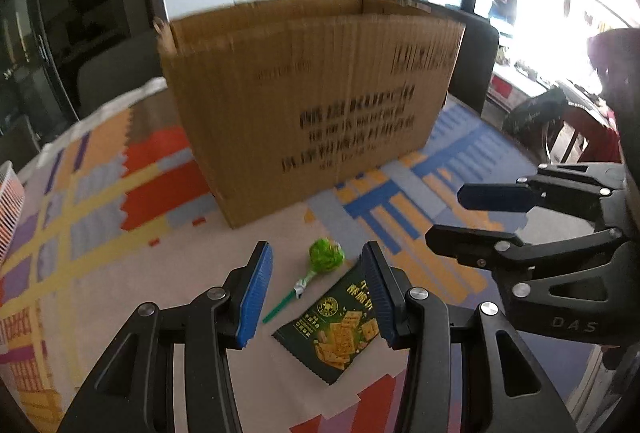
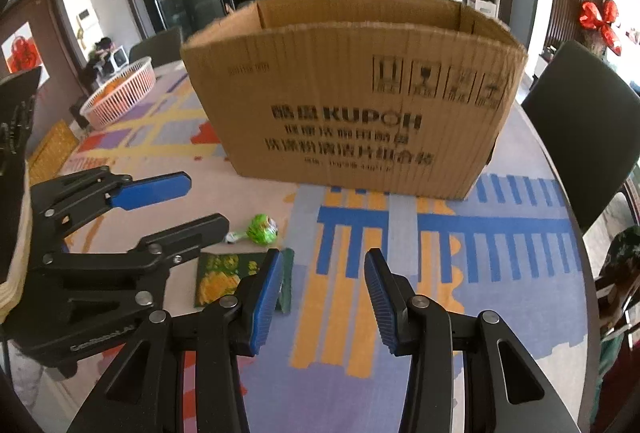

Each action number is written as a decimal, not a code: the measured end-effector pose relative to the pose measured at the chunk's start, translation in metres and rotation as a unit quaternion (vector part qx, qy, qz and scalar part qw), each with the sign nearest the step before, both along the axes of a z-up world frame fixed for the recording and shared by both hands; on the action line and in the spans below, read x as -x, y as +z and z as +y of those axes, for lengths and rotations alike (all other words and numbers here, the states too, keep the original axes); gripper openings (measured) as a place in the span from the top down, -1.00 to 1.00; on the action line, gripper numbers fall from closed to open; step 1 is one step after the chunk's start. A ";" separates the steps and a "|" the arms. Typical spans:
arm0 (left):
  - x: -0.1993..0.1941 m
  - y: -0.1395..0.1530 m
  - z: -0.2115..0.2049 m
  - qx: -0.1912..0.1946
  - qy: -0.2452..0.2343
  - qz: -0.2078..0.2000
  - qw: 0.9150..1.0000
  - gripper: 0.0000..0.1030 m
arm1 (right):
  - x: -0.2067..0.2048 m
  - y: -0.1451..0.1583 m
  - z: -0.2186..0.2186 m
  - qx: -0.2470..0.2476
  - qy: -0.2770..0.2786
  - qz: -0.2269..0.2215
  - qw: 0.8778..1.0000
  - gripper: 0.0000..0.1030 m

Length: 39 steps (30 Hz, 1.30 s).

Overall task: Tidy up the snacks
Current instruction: 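Move both tools back toward the green cracker pack and lollipop, then grasp the green lollipop with the left tool while the right tool lowers over the cracker pack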

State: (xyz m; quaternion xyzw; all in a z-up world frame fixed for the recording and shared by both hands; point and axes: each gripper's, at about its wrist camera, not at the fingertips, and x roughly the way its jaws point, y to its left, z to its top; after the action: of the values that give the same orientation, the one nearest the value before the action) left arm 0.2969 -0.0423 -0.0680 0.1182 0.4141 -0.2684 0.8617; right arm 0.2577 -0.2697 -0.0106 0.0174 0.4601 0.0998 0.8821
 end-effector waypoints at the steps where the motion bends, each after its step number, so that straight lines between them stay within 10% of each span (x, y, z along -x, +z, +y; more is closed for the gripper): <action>1: -0.002 -0.006 -0.002 -0.002 -0.004 0.006 1.000 0.11 | 0.000 -0.003 0.001 0.002 0.000 0.004 1.000 0.15; 26: -0.033 -0.047 -0.012 0.016 -0.011 0.067 0.998 0.50 | -0.022 -0.039 0.006 0.002 -0.001 0.053 0.999 0.15; 39: 0.021 -0.005 0.033 -0.018 0.140 0.016 0.990 0.50 | -0.023 -0.033 0.042 0.000 0.115 0.060 0.992 -0.10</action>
State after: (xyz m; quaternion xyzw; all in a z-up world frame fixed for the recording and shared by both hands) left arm 0.2761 -0.0091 -0.0730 0.0704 0.4449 -0.1399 0.8818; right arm 0.2805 -0.2276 -0.0441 -0.0297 0.5109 0.1990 0.8357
